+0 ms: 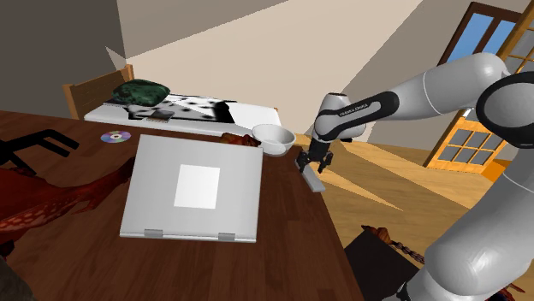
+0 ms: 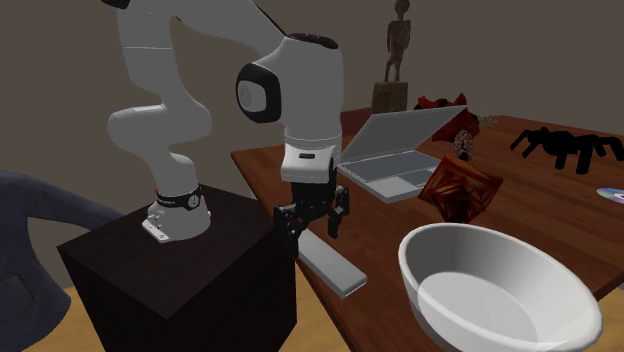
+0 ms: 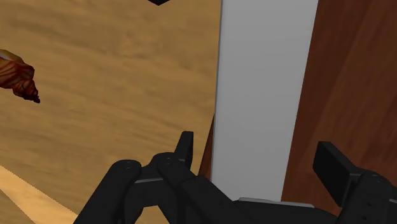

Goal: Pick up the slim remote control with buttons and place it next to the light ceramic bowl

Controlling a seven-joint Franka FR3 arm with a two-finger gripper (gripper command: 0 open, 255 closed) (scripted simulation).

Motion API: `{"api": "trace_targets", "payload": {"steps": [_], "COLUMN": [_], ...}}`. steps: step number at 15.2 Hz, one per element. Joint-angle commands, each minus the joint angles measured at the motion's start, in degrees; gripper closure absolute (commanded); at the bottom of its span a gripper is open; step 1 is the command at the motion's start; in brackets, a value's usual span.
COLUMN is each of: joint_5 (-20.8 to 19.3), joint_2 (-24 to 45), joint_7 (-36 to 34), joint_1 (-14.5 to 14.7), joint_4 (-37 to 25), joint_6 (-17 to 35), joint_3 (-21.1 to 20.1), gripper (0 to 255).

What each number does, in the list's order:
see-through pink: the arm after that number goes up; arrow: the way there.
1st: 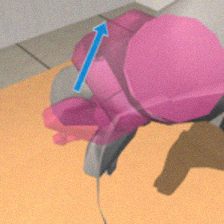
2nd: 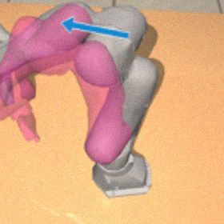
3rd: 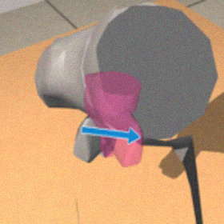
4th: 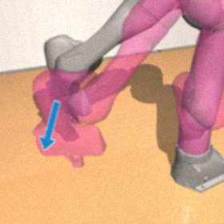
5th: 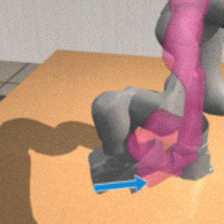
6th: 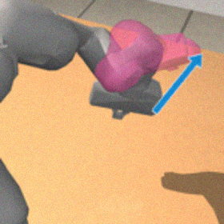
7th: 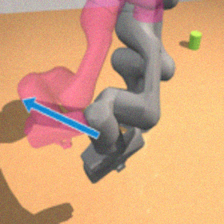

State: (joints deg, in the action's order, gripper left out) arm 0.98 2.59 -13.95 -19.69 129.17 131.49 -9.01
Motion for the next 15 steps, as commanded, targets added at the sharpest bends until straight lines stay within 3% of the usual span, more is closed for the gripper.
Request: {"api": "trace_targets", "payload": {"steps": [1,3,7,15], "joint_5": [0.0,0.0,0.7,0.7], "joint_2": [0.0,0.0,-3.9,-3.9], "joint_7": [0.0,0.0,0.5,0.5], "joint_1": [0.0,0.0,-0.1,-0.1], "joint_4": [0.0,0.0,-3.3,-3.3], "joint_6": [0.0,0.0,-7.2,-7.2], "joint_3": [0.0,0.0,0.1,0.1], "gripper": [0,0,0,0]}}
